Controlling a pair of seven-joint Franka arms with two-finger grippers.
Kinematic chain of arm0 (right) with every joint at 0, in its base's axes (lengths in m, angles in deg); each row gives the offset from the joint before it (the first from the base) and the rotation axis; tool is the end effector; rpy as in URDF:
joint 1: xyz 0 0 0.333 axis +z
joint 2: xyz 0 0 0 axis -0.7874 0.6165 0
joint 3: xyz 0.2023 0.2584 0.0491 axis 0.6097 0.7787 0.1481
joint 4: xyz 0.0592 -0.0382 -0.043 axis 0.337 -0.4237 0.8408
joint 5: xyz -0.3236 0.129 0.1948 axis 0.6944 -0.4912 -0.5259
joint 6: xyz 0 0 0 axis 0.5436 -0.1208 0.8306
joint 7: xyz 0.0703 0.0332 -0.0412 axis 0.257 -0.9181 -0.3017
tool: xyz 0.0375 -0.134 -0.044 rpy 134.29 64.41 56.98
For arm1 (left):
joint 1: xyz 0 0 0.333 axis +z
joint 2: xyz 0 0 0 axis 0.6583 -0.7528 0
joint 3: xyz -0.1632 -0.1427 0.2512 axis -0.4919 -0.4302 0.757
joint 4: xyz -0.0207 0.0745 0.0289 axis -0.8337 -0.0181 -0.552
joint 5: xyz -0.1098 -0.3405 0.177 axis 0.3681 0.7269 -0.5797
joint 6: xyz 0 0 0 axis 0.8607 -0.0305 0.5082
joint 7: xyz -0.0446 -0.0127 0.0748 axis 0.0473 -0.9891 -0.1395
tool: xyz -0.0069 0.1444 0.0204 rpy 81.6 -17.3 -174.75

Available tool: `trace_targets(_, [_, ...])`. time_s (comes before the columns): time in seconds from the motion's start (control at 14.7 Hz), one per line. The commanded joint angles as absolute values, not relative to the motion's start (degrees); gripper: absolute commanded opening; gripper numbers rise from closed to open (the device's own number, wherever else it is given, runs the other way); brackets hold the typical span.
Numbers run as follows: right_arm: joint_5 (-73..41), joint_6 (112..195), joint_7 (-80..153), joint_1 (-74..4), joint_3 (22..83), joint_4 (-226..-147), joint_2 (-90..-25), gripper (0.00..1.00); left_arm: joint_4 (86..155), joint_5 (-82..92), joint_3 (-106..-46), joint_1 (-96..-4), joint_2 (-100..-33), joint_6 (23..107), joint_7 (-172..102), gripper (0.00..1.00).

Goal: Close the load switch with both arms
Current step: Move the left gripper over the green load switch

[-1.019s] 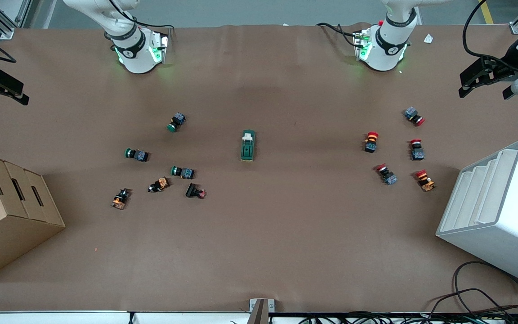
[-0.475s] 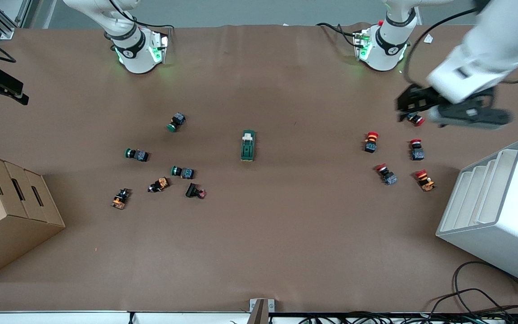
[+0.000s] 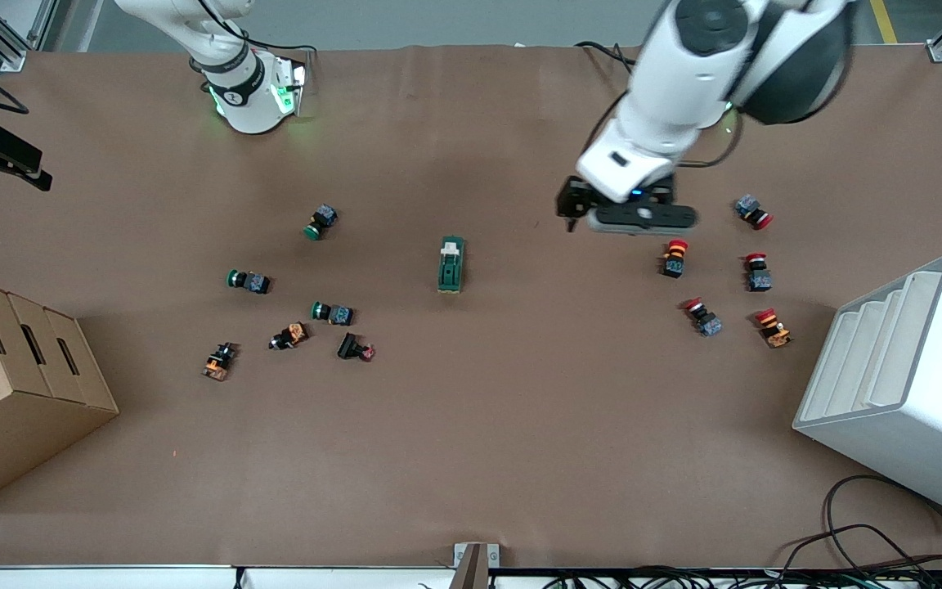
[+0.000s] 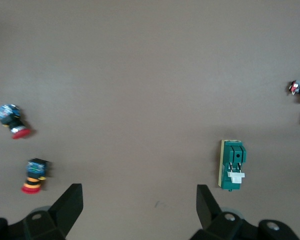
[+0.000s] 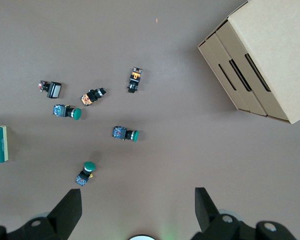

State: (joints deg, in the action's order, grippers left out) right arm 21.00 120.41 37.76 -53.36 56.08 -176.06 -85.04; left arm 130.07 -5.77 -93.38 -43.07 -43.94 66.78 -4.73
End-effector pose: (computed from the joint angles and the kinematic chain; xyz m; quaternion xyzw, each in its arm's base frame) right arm 0.5241 -0.0330 0.6388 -0.9998 -0.0032 0.0191 0.0035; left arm 0.4762 -0.3583 0.4603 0.9981 -0.0113 0.0468 0.0386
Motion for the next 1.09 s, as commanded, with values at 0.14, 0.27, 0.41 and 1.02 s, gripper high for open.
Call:
trace_targets(0.14, [21.2, 120.6, 37.0, -53.4, 56.1, -177.4, -86.5, 1.0, 134.2, -15.6, -98.3, -48.7, -49.3, 71.5, 13.6, 1.0])
trace_targets(0.27, [21.2, 120.6, 37.0, -53.4, 56.1, -177.4, -86.5, 1.0, 134.2, -22.7, -98.3, -53.3, -53.6, 71.6, 23.8, 1.0])
trace_targets(0.41, [21.2, 120.6, 37.0, -53.5, 56.1, -177.4, -86.5, 1.0, 134.1, -29.6, -98.3, -57.2, -57.7, 71.7, 32.7, 0.99])
trace_targets(1.02, [21.2, 120.6, 37.1, -53.5, 56.1, -177.4, -86.5, 1.0, 133.6, -57.6, -98.3, -70.9, -71.5, 71.8, 71.1, 0.99])
